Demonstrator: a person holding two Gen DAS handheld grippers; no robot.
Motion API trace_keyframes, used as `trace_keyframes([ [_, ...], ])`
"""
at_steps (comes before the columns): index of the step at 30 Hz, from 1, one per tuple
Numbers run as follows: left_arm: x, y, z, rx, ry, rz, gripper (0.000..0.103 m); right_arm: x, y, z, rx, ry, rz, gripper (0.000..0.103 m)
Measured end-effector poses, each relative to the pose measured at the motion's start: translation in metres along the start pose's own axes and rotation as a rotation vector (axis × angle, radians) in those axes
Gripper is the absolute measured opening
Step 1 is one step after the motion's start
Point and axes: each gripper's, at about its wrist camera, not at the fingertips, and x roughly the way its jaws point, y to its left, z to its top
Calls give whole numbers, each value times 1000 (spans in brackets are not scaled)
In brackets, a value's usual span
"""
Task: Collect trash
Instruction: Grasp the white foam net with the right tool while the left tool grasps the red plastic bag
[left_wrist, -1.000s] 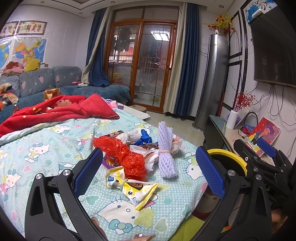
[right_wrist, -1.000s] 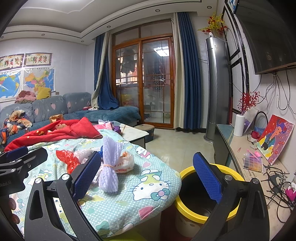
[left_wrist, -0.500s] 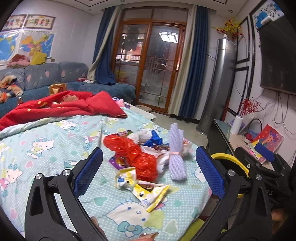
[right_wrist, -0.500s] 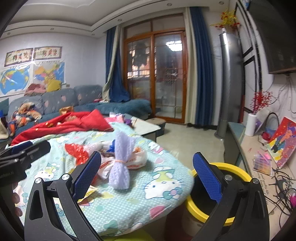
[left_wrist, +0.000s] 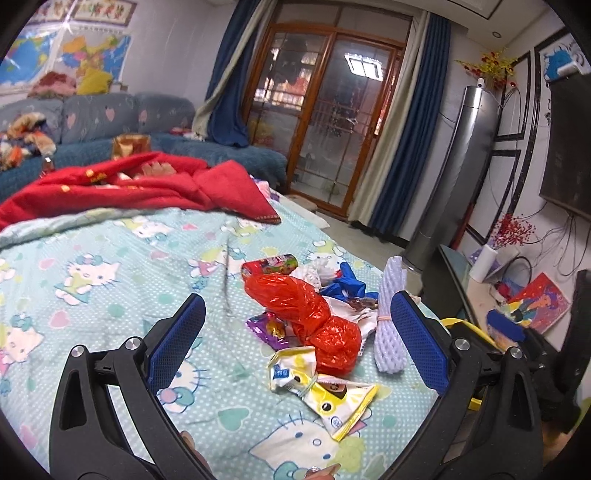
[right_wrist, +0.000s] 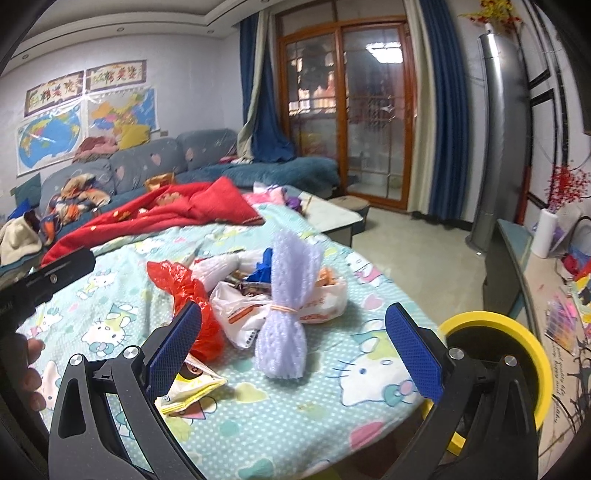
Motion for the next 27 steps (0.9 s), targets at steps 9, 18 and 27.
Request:
trace_keyframes([
  [9, 62, 14, 13, -89, 127, -58, 92, 51, -4, -2, -18, 112, 39, 97],
  [18, 112, 40, 10, -251, 224, -59, 92, 90, -4, -16, -11, 221, 115, 83],
  [27, 118, 41, 2, -310, 254, -119, 63, 105, -8, -28, 15, 293, 187, 44],
])
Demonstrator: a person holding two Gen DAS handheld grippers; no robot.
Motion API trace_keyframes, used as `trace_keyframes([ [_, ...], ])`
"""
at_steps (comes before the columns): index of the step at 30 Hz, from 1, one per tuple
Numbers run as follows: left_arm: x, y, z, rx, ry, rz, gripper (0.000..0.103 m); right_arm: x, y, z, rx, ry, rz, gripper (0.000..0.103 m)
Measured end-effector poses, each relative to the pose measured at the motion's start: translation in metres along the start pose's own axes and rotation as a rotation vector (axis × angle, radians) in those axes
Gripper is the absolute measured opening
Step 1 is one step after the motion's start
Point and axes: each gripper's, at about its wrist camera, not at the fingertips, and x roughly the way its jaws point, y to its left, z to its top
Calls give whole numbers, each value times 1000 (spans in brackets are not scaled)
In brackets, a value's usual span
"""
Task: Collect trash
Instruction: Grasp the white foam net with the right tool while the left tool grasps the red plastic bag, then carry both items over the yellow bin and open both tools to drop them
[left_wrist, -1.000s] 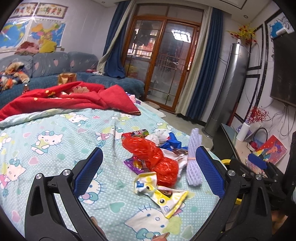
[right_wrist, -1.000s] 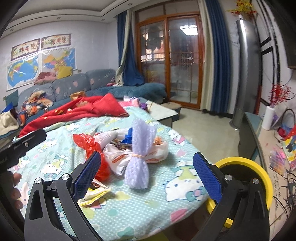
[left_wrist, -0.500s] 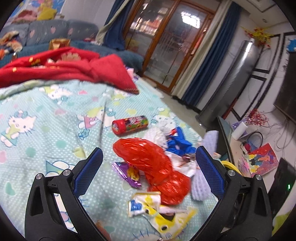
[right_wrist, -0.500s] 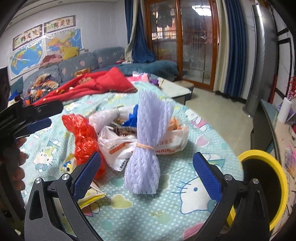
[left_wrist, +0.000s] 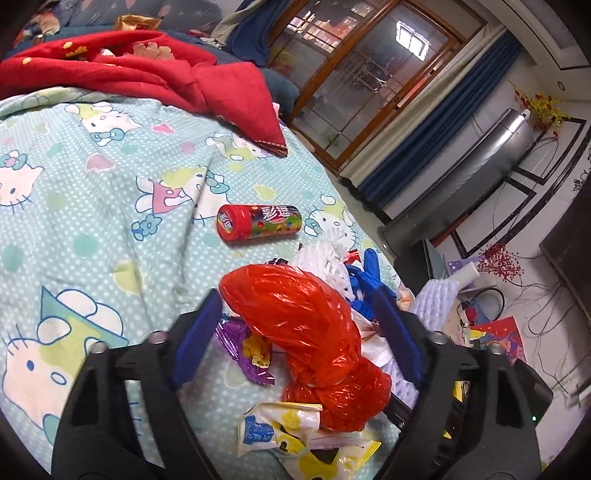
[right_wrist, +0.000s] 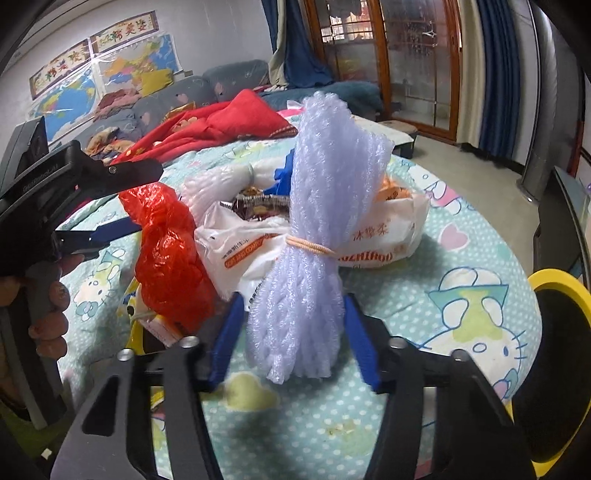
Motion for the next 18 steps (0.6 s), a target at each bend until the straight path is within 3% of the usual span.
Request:
trace_keyframes([
  [4, -5, -3, -3, 12, -3, 8, 31, -4, -2, 0, 6, -2, 10, 33],
  [7, -12, -3, -6, 15, -17, 6, 15, -11, -3, 1, 11, -12, 19, 31],
  [18, -56, -34, 0, 104, -138, -34, 9, -39, -7, 12, 0, -84, 42, 30],
])
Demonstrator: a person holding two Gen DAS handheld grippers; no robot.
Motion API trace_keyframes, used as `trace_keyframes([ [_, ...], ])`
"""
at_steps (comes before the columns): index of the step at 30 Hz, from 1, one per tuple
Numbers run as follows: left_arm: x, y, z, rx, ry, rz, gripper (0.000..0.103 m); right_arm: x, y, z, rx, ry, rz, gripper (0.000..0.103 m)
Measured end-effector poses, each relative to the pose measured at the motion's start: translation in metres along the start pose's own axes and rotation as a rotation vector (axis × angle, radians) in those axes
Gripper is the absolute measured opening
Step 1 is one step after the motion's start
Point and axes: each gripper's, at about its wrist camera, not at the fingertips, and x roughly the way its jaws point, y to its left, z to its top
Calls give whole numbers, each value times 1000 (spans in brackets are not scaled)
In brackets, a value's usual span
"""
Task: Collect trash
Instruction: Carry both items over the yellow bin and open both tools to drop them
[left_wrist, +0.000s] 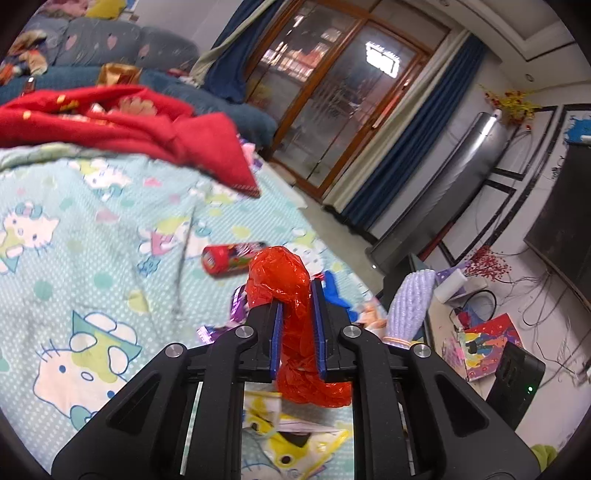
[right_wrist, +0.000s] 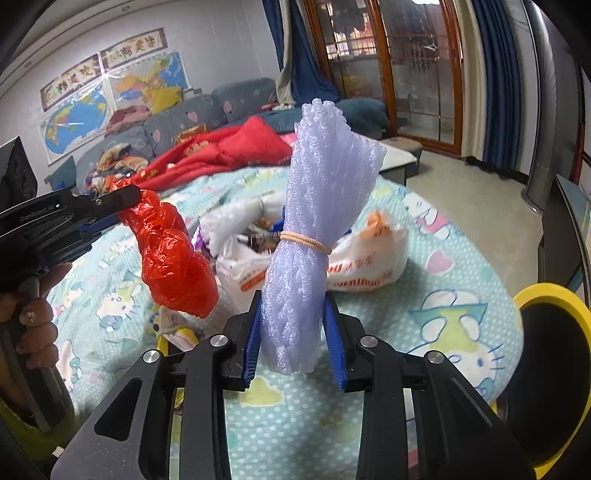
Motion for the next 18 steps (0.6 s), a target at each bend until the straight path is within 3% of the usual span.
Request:
trace_keyframes([
  [8, -9, -43, 10, 95, -49, -47, 9, -32, -21, 13, 50, -64, -24, 30],
  [18, 7, -93, 1, 196, -23, -104, 9, -64, -66, 15, 142, -116, -110, 30],
])
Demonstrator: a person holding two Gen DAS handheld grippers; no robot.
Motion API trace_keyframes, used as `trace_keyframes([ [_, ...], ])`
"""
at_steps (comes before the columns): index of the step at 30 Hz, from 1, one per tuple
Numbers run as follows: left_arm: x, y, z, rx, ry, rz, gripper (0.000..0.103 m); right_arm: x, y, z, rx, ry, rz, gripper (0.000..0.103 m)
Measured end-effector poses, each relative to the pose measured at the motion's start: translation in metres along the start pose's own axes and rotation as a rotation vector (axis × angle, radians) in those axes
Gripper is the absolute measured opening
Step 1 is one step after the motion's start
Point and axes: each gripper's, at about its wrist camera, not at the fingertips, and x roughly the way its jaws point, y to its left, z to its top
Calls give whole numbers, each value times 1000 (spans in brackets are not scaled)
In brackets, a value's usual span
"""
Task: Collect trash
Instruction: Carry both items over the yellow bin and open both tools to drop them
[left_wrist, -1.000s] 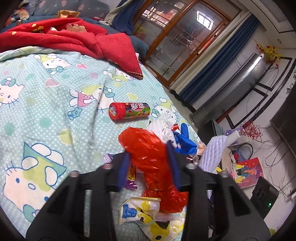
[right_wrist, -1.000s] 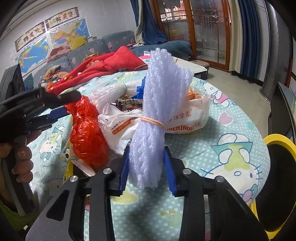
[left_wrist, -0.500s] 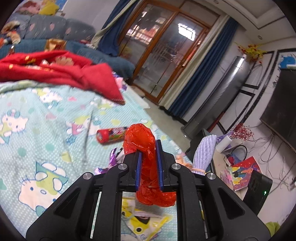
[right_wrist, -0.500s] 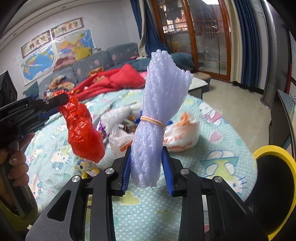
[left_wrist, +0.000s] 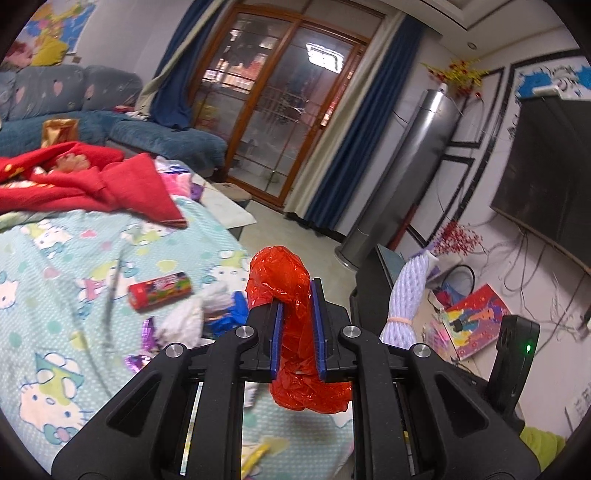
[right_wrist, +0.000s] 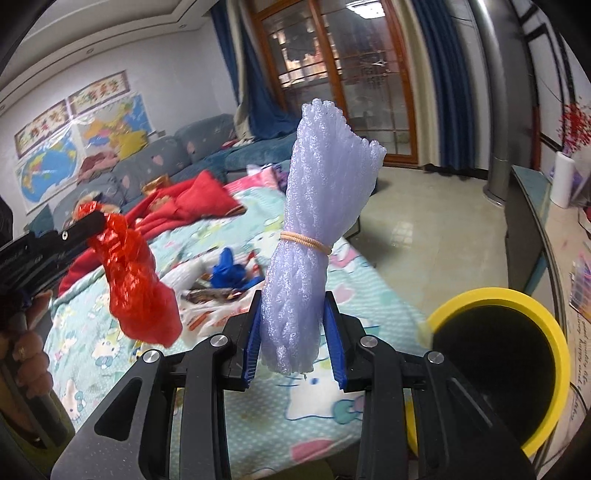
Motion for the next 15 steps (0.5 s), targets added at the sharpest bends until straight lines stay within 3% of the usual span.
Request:
trace_keyframes([
  [15, 39, -62, -6, 101, 47, -78, 9, -23, -66, -11, 156, -7, -126, 30],
])
